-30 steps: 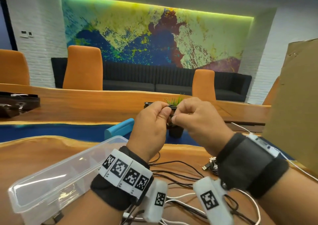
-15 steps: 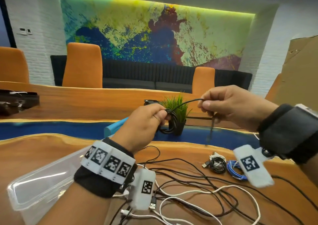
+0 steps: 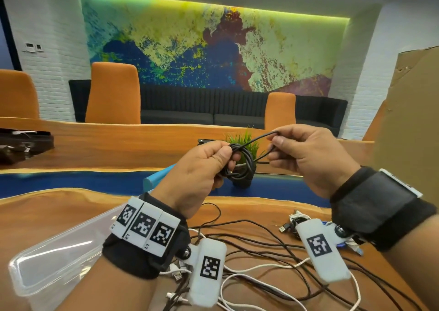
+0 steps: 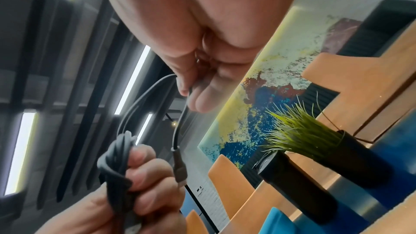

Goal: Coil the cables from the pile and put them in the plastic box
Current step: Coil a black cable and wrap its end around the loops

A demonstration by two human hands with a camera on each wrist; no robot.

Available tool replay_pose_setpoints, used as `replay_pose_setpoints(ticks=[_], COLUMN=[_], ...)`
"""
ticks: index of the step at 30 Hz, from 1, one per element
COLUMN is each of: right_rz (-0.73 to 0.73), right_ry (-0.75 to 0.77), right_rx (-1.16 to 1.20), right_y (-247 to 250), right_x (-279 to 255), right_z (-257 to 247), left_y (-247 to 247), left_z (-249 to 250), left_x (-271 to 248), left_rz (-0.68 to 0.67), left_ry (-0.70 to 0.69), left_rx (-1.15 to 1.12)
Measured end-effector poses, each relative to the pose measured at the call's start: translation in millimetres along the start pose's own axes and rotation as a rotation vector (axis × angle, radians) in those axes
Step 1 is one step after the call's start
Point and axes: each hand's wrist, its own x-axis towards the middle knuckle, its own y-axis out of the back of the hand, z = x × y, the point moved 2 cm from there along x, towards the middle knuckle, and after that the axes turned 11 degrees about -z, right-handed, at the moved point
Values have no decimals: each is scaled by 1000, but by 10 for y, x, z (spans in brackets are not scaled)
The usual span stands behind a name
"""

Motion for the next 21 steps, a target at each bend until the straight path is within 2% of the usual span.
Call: replay_pose_setpoints(ticks=[3, 6, 12, 15, 21], right_rz=[9, -24, -89, -156, -367], right_ry=[38, 57, -28, -104, -248], right_rx=[22, 145, 378, 413, 497], right_y=[41, 44, -73, -220, -318], right_x=[17, 26, 33, -14, -136], right_z=[6, 19, 101, 202, 218], left_y=[28, 33, -47, -144, -85], left_z=[1, 9, -54, -72, -52], left_x=[-6, -10, 14, 33, 49], left_rz=[-10, -13, -60, -79, 114], left_ry=[-9, -9, -24, -66, -316], left_rx=[84, 109, -263, -325, 101])
